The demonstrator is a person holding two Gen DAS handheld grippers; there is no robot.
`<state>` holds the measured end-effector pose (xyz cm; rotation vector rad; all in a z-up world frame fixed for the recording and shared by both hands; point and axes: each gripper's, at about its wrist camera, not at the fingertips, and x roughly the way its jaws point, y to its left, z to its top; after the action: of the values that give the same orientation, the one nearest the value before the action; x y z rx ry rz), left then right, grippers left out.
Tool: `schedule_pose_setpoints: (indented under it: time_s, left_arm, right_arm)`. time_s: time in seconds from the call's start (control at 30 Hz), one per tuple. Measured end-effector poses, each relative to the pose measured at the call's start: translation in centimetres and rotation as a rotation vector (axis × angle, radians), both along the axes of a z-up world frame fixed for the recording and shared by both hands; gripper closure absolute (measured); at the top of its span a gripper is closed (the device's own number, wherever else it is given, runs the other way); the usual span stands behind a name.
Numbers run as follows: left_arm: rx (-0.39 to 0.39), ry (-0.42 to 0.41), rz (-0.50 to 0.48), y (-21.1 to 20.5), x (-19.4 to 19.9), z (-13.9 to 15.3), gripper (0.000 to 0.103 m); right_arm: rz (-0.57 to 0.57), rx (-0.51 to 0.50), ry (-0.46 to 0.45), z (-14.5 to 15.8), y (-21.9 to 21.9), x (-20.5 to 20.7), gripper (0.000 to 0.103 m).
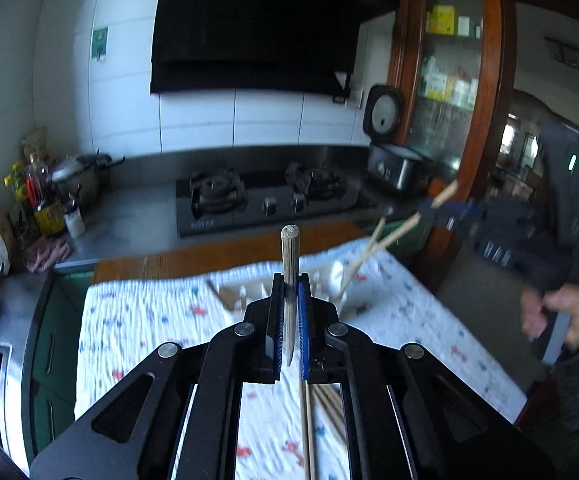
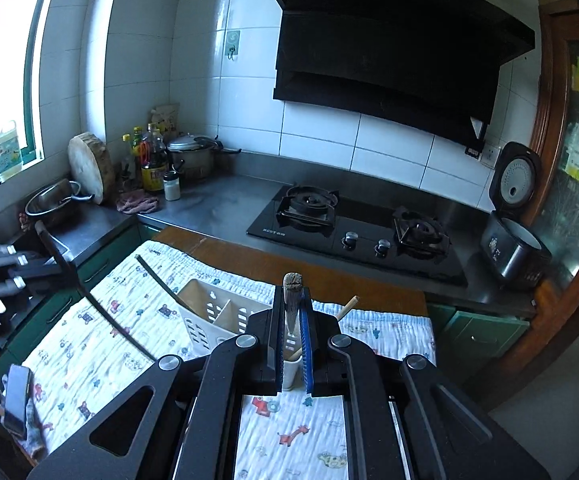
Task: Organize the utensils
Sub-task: 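Lift the chopsticks and carry both tools over the white holder, then drop the chopsticks into the holder by opening both tools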
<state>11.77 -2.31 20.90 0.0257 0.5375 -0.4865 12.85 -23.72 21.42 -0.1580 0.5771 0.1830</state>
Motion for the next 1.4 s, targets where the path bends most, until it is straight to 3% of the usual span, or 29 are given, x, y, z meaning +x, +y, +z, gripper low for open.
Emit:
schedule_pose_setpoints:
  time_s: [0.13,0.3,0.73,1.07,1.4]
  left_arm:
    - [0.002,-0.074,0.049,-0.8,2.1,2.6,0.098]
    - [0.044,-0.105,0.100,-2.2,5.0,2.2,0.098]
    - [0.052,0.103,0.087,-2.3,11.3,-4.2,0.098]
    - [0.097,0.164,0.089,-2.5,12.1,-7.7,0.097]
    - [0.112,0.141,0.080,-2.7,11.3,-7.6,0.095]
  right_arm:
    - [0.004,0.020,0.033,-0.7,-0.1,1.8,0.096]
    - [0.015,0.028,0.058,-1.9,0.4,3.4,0.096]
    - [0.013,0.010,0.138,-4.9,0.4,5.9,0.096]
    - [0.005,0.032,0.191,-7.5,0.0,7.2,0.096]
    - [-0.015,0.051,0.196,-8.1,-0.2,7.4,0.092]
